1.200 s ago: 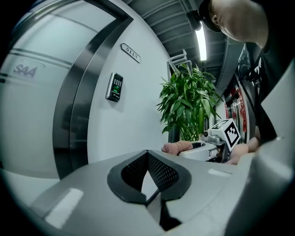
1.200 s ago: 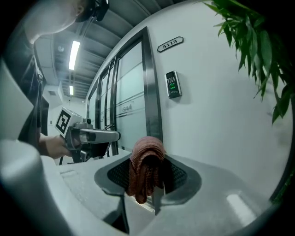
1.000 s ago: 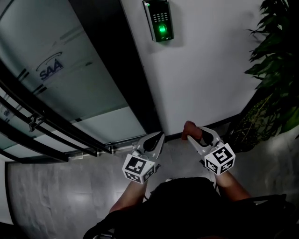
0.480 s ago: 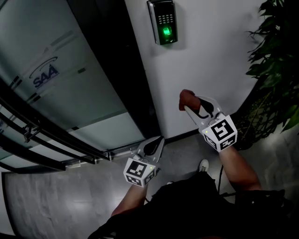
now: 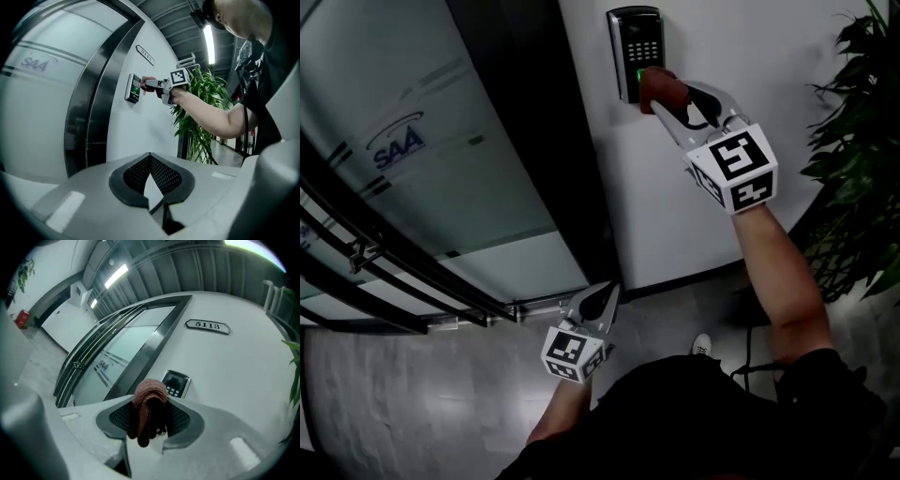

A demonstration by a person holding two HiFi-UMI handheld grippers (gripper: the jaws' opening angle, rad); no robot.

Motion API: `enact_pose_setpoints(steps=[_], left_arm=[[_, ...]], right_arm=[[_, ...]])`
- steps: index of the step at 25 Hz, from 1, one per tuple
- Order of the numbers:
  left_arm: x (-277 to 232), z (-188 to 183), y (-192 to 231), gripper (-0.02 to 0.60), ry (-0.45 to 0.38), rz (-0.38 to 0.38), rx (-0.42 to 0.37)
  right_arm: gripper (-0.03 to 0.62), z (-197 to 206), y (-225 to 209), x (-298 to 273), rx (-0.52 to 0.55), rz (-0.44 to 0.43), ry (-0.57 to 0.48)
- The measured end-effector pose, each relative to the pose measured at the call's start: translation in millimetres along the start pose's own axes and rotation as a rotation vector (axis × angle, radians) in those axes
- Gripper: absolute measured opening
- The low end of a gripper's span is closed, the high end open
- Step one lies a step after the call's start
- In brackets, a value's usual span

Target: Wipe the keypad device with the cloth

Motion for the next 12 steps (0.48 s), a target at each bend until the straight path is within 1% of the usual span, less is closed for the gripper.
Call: enact_pose_setpoints(steps=[5, 12], left_arm=[[-10, 3, -5, 0.015, -0.003, -0.026, 0.014], [-8, 5, -9, 0.015, 0.007, -0.056, 0.018]], right_arm=[[0.149, -26, -29, -29, 0.025, 0.030, -0.058], [0.149, -46, -54, -72, 0.065, 0.074, -0.057]])
Point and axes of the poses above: the fingertips, and each gripper's own axes: x backward along the fingers, y to its left, z out of its underside, the point moved 8 cm from there along x, backward along the fingers, and after that the axes turned 12 degrees about -y, right-handed, at the moved point
